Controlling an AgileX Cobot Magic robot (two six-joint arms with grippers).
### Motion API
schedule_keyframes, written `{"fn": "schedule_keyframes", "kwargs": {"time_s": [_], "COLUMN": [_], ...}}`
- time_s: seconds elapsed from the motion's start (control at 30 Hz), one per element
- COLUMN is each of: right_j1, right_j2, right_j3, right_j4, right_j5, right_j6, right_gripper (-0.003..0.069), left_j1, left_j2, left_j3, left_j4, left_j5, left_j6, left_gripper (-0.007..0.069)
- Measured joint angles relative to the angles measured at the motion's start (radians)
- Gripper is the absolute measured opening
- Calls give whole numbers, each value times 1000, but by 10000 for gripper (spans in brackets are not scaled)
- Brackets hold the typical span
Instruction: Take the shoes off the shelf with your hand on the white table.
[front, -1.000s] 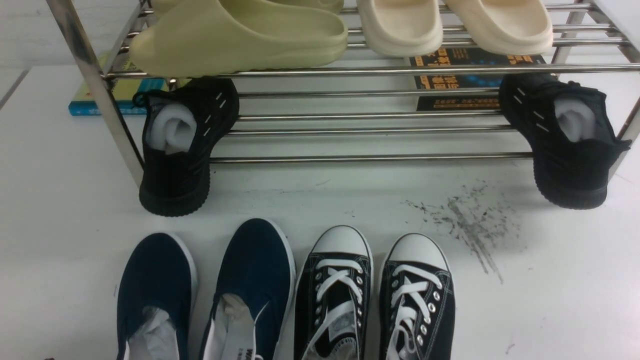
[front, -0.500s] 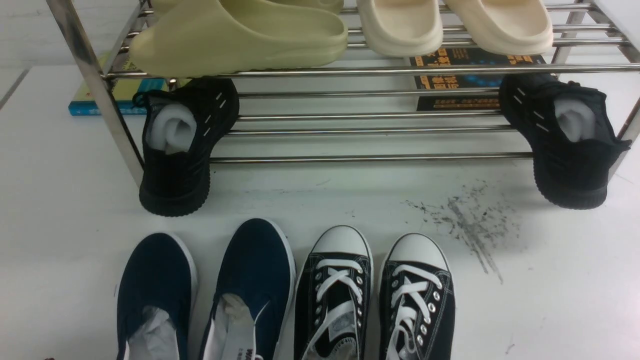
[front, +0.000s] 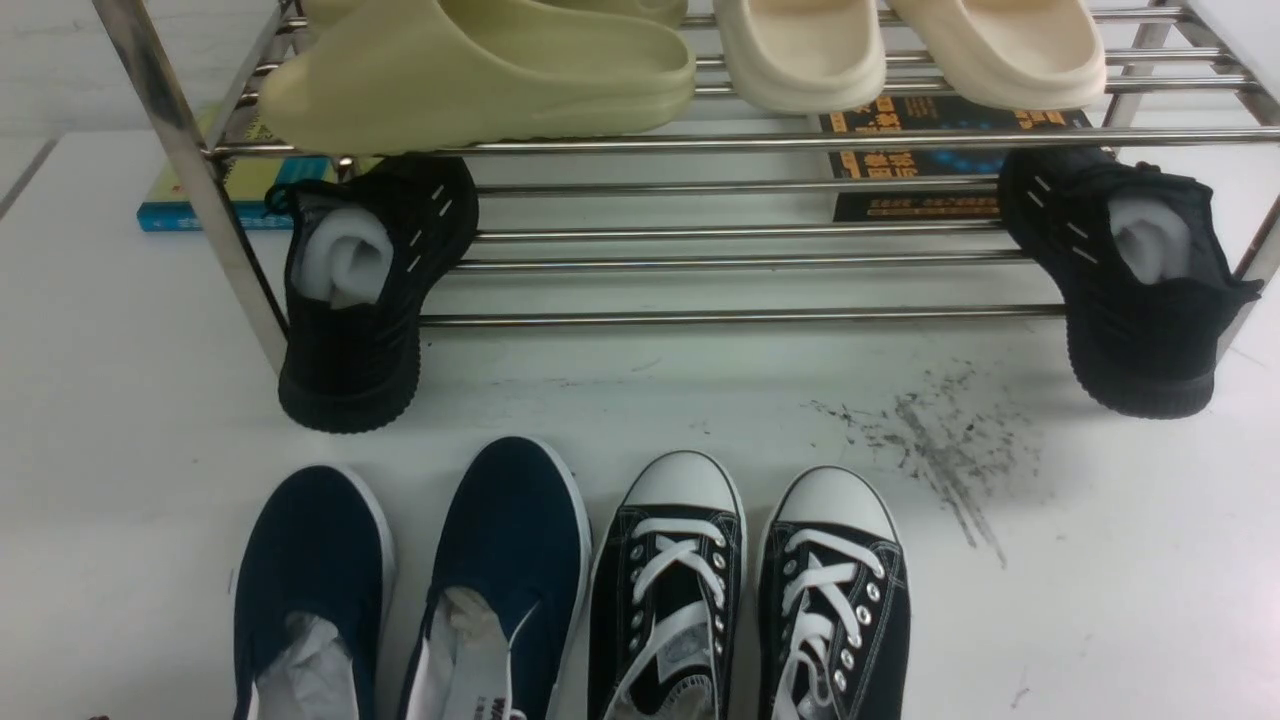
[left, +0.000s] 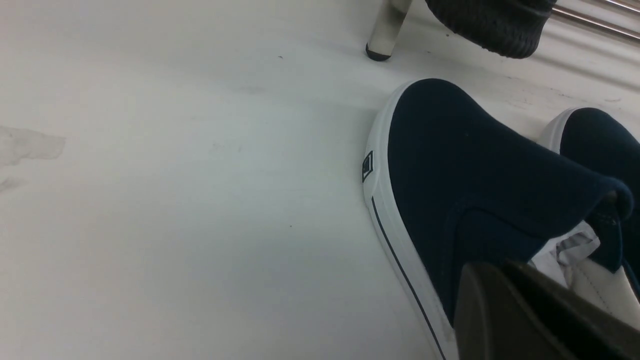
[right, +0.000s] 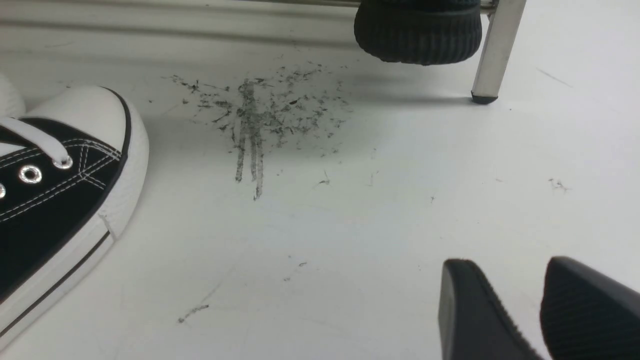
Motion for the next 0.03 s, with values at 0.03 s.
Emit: {"fn": "schedule_keyframes", "kwargs": {"time_s": [0.03], "right_j1": [0], "right_j2": [0], "right_j3": [0], "right_j4": [0], "right_j5": [0], "right_j6": [0], "right_gripper": [239], "left_j1": [0], "left_j2": [0], "left_j3": [0], "left_j4": [0], "left_j5": [0], "left_j6": [0], "left_gripper": [54]}}
